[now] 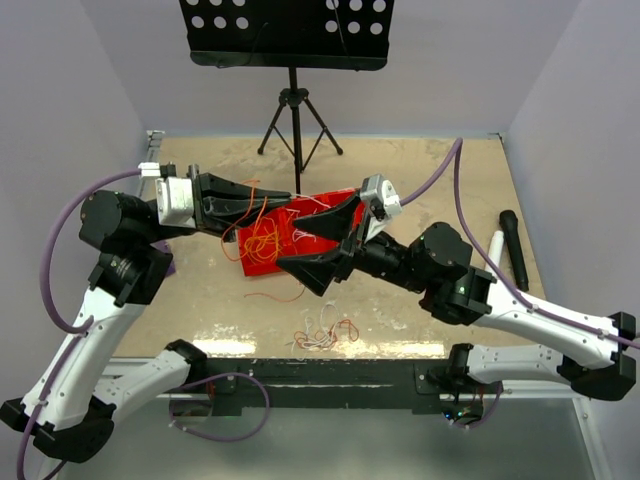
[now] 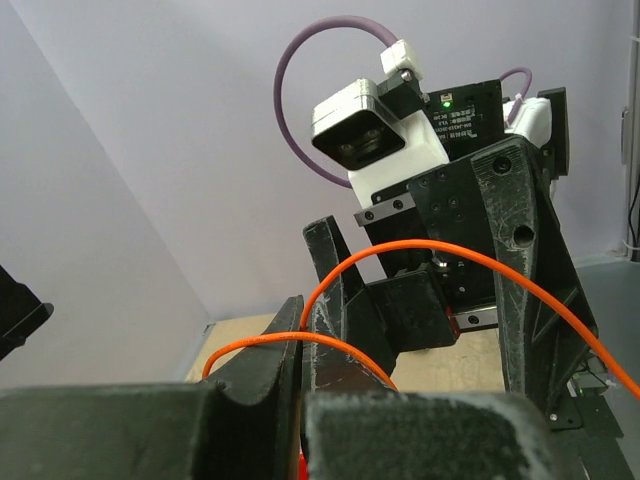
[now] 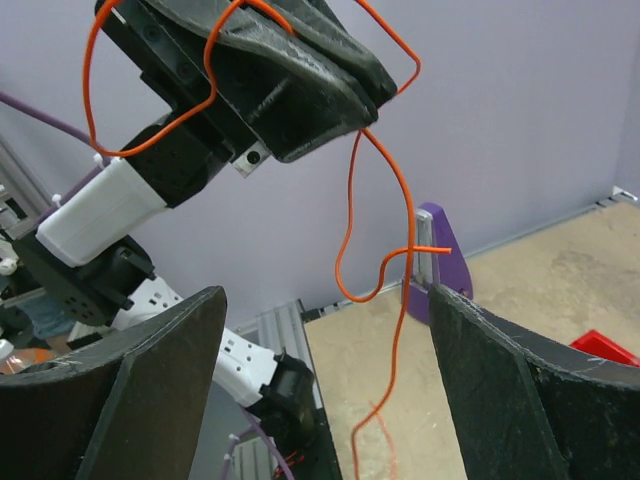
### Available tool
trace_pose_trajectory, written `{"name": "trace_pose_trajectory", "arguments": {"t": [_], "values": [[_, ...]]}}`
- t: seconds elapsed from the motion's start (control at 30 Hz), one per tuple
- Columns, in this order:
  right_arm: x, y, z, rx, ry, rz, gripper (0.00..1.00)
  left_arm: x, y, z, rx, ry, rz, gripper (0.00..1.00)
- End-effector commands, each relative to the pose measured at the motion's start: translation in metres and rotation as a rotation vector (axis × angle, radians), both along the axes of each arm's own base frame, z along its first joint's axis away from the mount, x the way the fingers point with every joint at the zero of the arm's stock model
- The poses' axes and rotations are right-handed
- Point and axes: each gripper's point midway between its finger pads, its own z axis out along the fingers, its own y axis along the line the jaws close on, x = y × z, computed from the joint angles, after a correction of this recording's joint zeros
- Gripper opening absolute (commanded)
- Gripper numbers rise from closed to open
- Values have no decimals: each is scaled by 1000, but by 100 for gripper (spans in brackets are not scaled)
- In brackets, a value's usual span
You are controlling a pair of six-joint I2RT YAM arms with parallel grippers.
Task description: Untangle the cables
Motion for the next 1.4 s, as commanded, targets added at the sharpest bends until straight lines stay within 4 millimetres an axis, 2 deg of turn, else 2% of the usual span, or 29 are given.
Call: {"name": "trace_pose_trajectory", "arguments": {"t": [0.0,0.23,0.4,0.47,0.57,0.67,0.8,0.83,0.9,0.93,1.03,1.23,1.37], "values": [[-9,-2,37,97,-78,36,85,-10,2,4,-14,-1,-32,0],[4,10,38,120,-51,-4,79,-14,4,7,-26,-5,-34,0],[9,15,44,158,-35,-11,66,-16,6,9,-33,-12,-30,0],[9,15,47,168,-30,-11,56,-15,6,9,-34,-14,-25,0],[11,11,50,183,-17,-24,35,-13,7,6,-33,-10,-10,0],[18,3,52,184,12,-78,1,-10,7,1,-25,-8,10,0],[39,-12,44,129,62,-204,0,0,9,-7,-1,-17,64,2],[44,-17,43,112,68,-237,0,2,9,-10,9,-15,77,10],[57,-28,43,84,82,-316,0,9,9,-21,42,-16,103,42],[63,-33,45,74,85,-350,0,10,10,-26,64,-38,115,48],[82,-50,50,33,90,-465,0,17,11,-51,131,-28,149,56],[114,-81,58,-17,101,-663,0,32,19,-103,288,-18,236,99],[129,-96,61,-6,106,-747,0,38,26,-154,402,39,275,100]]}}
